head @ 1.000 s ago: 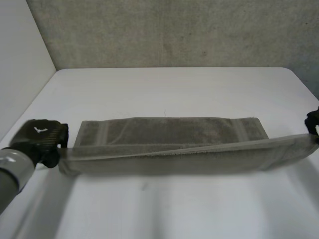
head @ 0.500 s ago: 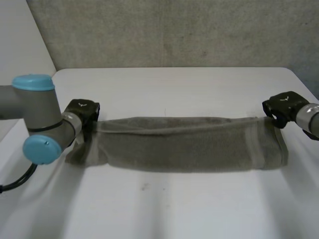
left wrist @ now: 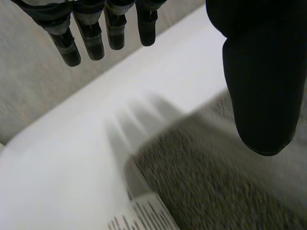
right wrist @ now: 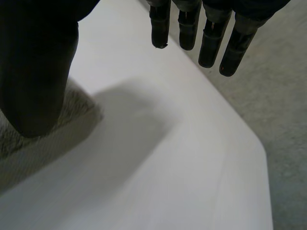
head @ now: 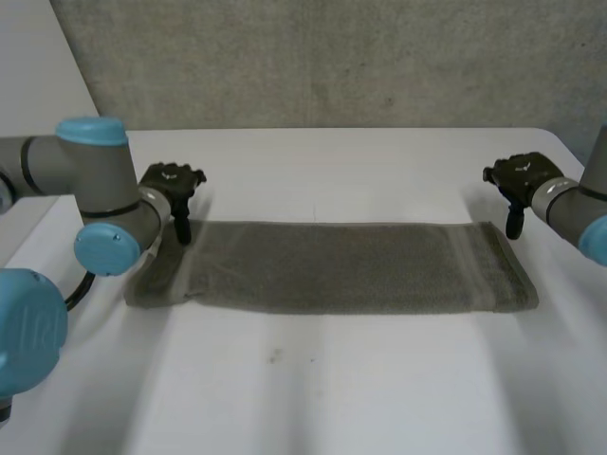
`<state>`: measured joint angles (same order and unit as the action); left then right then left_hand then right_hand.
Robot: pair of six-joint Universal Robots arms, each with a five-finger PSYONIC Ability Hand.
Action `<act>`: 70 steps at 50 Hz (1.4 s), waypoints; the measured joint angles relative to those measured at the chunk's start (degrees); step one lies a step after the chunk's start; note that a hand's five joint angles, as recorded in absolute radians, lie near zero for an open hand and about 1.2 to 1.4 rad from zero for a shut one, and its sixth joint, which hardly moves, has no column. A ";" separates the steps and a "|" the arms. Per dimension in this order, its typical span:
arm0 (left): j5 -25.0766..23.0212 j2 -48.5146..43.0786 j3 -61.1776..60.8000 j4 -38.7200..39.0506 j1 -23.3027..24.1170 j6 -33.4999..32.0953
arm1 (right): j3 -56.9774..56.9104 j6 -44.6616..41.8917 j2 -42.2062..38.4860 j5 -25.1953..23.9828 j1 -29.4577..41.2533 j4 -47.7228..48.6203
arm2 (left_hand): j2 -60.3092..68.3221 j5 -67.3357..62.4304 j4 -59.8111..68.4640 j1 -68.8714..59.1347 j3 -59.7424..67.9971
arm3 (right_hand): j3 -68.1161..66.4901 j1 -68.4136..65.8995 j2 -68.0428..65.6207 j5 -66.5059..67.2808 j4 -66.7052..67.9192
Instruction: Fold the towel.
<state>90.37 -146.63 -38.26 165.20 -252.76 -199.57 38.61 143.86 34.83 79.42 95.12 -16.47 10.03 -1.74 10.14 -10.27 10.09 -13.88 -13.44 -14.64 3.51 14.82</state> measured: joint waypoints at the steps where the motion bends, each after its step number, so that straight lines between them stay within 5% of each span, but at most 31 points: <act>1: 0.00 0.53 0.00 0.02 0.12 0.14 | 0.08 0.54 0.51 -0.05 0.04 0.10 | -0.12 0.11 -0.13 0.09 -0.11 | 0.00 0.00 0.00 0.00 0.00; 15: -0.36 17.58 -14.07 0.59 1.06 3.51 | 21.31 7.16 21.14 -5.48 -0.56 9.45 | -0.60 0.37 -0.59 0.53 -0.57 | 0.01 0.19 0.00 0.00 0.00; 27: -1.09 35.38 -49.34 15.26 0.17 3.70 | 53.42 4.20 36.28 -12.68 -5.77 19.86 | -0.65 0.39 -0.63 0.69 -0.65 | 0.17 0.25 0.01 0.00 0.00; 41: -1.08 42.74 -68.19 31.07 0.93 3.59 | 66.05 -2.31 33.96 -15.80 -11.09 26.23 | -0.65 0.40 -0.63 0.69 -0.66 | -1.16 -2.08 -0.15 1.80 0.31; 51: -1.08 42.71 -68.59 32.08 1.05 3.62 | 64.76 -4.65 28.36 -15.64 -11.23 28.82 | -0.65 0.40 -0.63 0.69 -0.69 | -29.10 -29.58 -28.49 29.50 27.92; 56: -1.08 42.70 -68.51 31.99 1.08 3.65 | 63.57 -5.62 27.03 -15.31 -11.36 30.25 | -0.65 0.36 -0.64 0.69 -0.66 | -60.64 -60.64 -59.10 61.03 59.85; 64: -1.08 42.76 -68.64 31.95 1.10 3.67 | 61.11 -6.85 27.28 -14.17 -15.76 32.04 | -0.65 0.35 -0.64 0.69 -0.66 | -62.50 -61.86 -59.61 62.53 61.97; 70: -1.13 42.84 -69.18 32.06 0.66 3.61 | 57.15 -13.70 28.25 -13.61 -25.78 30.36 | -0.65 0.35 -0.64 0.69 -0.66 | -62.50 -62.07 -59.60 62.54 61.97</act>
<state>89.24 -103.79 -107.44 197.26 -252.09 -195.96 95.77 130.17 63.08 65.81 69.34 13.90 9.38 -1.39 9.50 -9.58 9.43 -76.38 -75.51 -74.25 66.04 76.79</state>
